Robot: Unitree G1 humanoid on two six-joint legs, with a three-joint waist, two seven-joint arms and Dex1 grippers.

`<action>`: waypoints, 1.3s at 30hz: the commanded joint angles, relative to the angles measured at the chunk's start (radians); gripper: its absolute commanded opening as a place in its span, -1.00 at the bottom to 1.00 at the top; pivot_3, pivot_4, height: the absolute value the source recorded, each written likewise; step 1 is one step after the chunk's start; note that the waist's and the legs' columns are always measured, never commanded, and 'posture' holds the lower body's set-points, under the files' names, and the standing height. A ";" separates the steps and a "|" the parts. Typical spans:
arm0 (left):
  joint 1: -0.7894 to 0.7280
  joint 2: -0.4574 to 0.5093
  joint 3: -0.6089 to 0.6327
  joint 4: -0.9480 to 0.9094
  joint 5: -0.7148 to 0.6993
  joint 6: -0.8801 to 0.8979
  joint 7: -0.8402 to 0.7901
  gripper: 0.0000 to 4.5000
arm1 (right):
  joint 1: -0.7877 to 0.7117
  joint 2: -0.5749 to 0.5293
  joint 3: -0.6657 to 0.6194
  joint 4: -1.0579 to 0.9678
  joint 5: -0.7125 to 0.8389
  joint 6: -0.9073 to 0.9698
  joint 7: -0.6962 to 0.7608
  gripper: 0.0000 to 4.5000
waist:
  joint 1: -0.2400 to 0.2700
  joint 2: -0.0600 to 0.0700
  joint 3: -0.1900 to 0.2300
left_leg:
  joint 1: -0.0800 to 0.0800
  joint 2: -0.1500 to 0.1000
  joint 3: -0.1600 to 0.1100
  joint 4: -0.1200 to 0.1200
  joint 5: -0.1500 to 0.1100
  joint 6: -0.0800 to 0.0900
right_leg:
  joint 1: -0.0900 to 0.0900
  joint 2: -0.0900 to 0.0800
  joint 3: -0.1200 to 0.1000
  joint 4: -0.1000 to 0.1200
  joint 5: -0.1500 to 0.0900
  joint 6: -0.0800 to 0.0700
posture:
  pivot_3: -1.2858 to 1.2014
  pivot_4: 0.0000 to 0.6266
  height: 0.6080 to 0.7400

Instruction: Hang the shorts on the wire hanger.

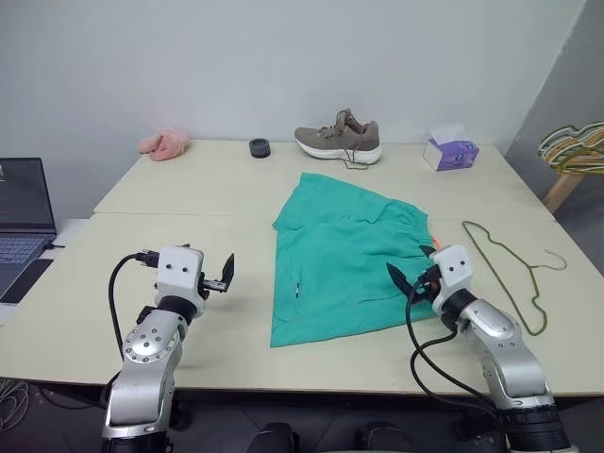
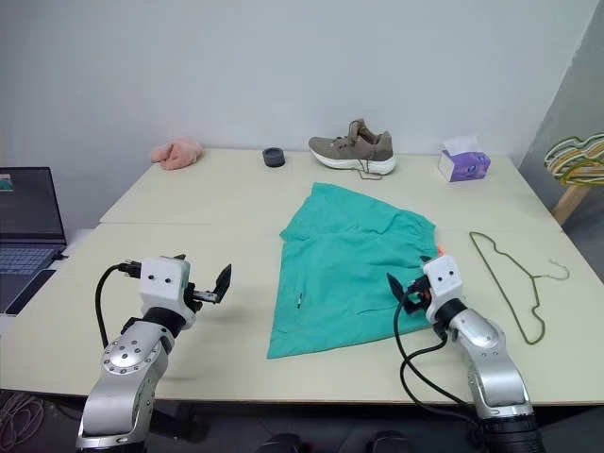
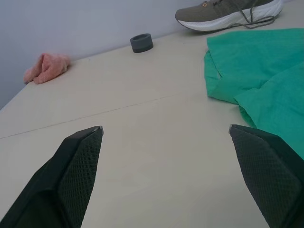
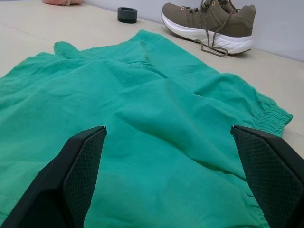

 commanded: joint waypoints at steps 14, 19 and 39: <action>0.036 0.184 -0.136 -0.106 -0.241 0.102 -0.445 1.00 | 0.010 -0.108 0.057 -0.109 0.052 0.013 0.200 0.99 | -0.007 0.002 0.000 | 0.000 0.000 0.003 0.000 0.000 0.000 | 0.000 0.000 0.000 0.000 0.000 0.000 | 0.00 -1.00 1.00; -0.015 0.334 -0.244 -0.079 -0.255 0.140 -0.640 1.00 | 0.073 -0.277 0.090 -0.266 0.173 0.143 0.410 0.99 | -0.019 0.003 -0.001 | 0.000 0.000 0.002 0.000 0.000 0.000 | 0.000 0.000 0.000 0.000 -0.002 0.000 | -0.03 -1.00 1.00; -0.218 0.375 -0.520 0.259 0.113 -0.122 -0.660 0.34 | 0.080 -0.420 0.106 -0.207 -0.003 0.066 0.374 1.00 | -0.054 0.007 -0.010 | 0.003 0.002 0.002 0.001 0.000 0.001 | 0.002 0.000 0.000 -0.001 -0.003 0.004 | -0.07 -1.00 1.00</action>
